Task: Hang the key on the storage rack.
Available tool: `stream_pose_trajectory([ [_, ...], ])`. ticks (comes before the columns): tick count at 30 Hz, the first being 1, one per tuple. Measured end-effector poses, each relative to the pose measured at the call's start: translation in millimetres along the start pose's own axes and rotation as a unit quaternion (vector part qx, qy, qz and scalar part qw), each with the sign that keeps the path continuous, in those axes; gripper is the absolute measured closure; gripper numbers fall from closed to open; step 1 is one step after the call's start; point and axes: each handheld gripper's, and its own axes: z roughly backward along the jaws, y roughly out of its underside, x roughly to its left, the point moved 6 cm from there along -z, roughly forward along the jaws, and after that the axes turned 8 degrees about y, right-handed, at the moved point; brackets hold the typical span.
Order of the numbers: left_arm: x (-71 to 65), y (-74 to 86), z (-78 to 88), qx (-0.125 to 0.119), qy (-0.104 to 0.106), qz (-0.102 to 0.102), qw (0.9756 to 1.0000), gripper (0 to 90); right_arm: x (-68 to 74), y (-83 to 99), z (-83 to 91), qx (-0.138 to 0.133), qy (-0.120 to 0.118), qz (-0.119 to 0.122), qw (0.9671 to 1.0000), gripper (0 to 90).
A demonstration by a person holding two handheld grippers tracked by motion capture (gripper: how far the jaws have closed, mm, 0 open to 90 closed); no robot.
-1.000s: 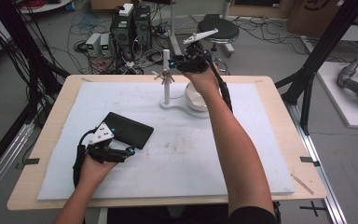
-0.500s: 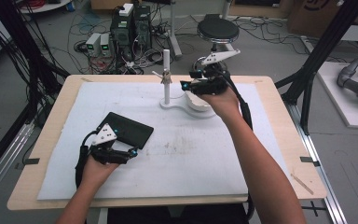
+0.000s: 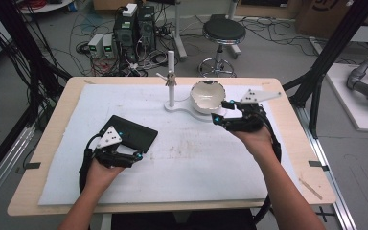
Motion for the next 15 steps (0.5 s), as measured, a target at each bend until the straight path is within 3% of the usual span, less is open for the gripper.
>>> stream_pose_trajectory([
  [5,-0.2,-0.7,-0.3,-0.003,-0.001,0.002,1.0000,15.0,-13.0,41.3,20.3,-0.011,0.019,-0.036,0.9991,31.2],
  [7,-0.2,-0.5,-0.2,0.001,0.000,0.001,1.0000,15.1,-14.9,46.5,22.5,-0.013,0.022,-0.039,0.9989,30.4],
  [10,-0.3,-1.4,-1.2,-0.004,0.005,0.000,1.0000,15.1,-21.7,72.1,34.8,-0.026,0.034,-0.064,0.9970,27.7],
  [15,-0.7,-2.9,-1.1,-0.004,0.005,-0.010,0.9999,15.1,-26.3,95.3,39.1,-0.029,0.035,-0.088,0.9951,25.0],
])
